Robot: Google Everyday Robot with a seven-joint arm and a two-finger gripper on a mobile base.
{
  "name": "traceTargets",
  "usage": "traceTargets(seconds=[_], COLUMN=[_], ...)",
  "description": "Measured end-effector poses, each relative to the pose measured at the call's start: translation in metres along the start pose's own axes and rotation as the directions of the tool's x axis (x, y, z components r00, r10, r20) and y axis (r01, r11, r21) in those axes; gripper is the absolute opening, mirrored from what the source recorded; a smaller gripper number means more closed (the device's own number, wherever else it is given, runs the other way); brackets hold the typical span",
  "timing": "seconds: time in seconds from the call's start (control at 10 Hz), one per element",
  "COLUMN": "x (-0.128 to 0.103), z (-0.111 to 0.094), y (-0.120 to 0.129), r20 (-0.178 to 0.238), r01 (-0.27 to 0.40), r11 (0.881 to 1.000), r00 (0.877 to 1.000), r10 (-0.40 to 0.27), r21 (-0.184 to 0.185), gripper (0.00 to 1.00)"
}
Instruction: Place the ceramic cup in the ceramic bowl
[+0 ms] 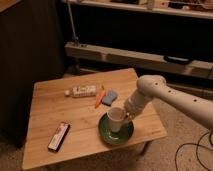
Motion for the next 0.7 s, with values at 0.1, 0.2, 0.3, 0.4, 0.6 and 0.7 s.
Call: traceTargets(seconds=[0.1, 0.2, 0.3, 0.4, 0.6, 0.7], x=[0.0000, 0.0001, -0.0005, -0.0009, -0.0005, -0.0004], z=[-0.0001, -0.0006, -0.0005, 0.0001, -0.0003, -0.0003], y=[-0.0003, 0.0023, 0.0017, 0.0012, 0.0012, 0.0012], r20=[0.003, 0.004, 0.005, 0.006, 0.005, 0.005], r01=[0.000, -0.003, -0.001, 0.001, 0.000, -0.001], r11=[1.000, 1.000, 1.000, 1.000, 1.000, 1.000], r00=[1.000, 1.000, 1.000, 1.000, 1.000, 1.000], r10=[0.000, 0.003, 0.001, -0.001, 0.000, 0.001], r21=[0.002, -0.001, -0.002, -0.004, -0.002, -0.002], gripper=[0.80, 0.80, 0.80, 0.80, 0.80, 0.80])
